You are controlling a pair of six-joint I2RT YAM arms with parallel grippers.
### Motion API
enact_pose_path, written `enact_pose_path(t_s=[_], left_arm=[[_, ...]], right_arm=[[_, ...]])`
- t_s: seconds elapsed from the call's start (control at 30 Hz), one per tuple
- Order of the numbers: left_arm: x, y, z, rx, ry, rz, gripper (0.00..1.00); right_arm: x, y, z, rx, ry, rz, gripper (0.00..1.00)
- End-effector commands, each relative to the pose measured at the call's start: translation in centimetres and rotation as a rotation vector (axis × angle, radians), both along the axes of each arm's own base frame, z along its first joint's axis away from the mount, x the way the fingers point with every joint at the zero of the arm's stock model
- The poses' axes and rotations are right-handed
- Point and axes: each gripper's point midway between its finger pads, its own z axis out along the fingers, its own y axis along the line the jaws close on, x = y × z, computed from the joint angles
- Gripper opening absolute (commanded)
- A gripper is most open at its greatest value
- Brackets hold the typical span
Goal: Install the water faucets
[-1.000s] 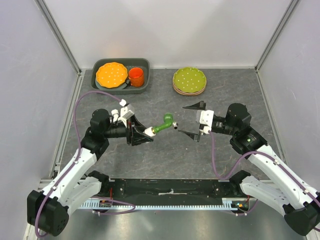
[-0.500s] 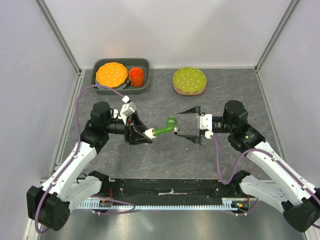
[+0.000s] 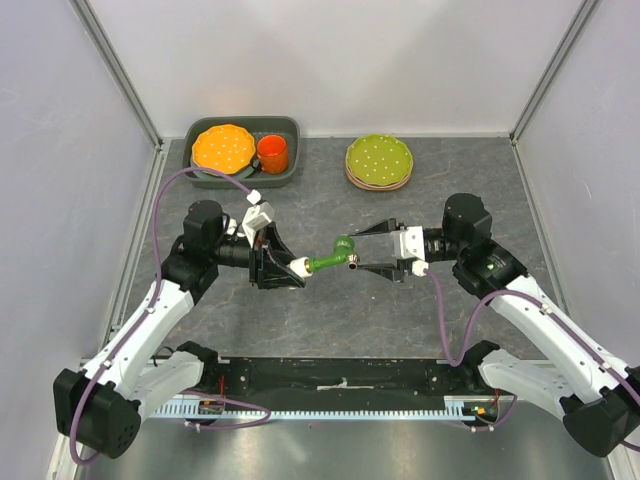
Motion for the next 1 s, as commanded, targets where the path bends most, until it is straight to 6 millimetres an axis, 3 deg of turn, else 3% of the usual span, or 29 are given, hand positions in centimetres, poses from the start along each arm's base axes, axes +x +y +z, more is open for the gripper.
enact_pose_path(t_s=[0.0, 0.37, 0.57, 0.83, 0.97], left_arm=[[-0.46, -0.03, 1.74, -0.020, -0.070, -0.051, 0.02], [-0.63, -0.50, 1.81, 0.007, -0.081, -0.073, 0.02], [-0.27, -0.61, 1.59, 0.037, -0.087, -0.061, 0.02], [-0.26, -0.79, 1.78, 0.048, -0.103, -0.068, 0.02], [-0.12, -0.74, 1.60, 0.066, -0.124, -0.051, 0.02]], right_arm=[[-0.98, 0.35, 2.03, 0.030, -0.063, 0.079, 0.63], [-0.95, 0.78, 2.21, 0.030, -0.070, 0.109, 0.60], [-0.99, 0.83, 2.15, 0.026, -0.069, 0.117, 0.54], [-1.14, 0.90, 1.75, 0.011, -0.056, 0.136, 0.40], [-1.27, 0.96, 1.78, 0.009, -0.034, 0.145, 0.27]])
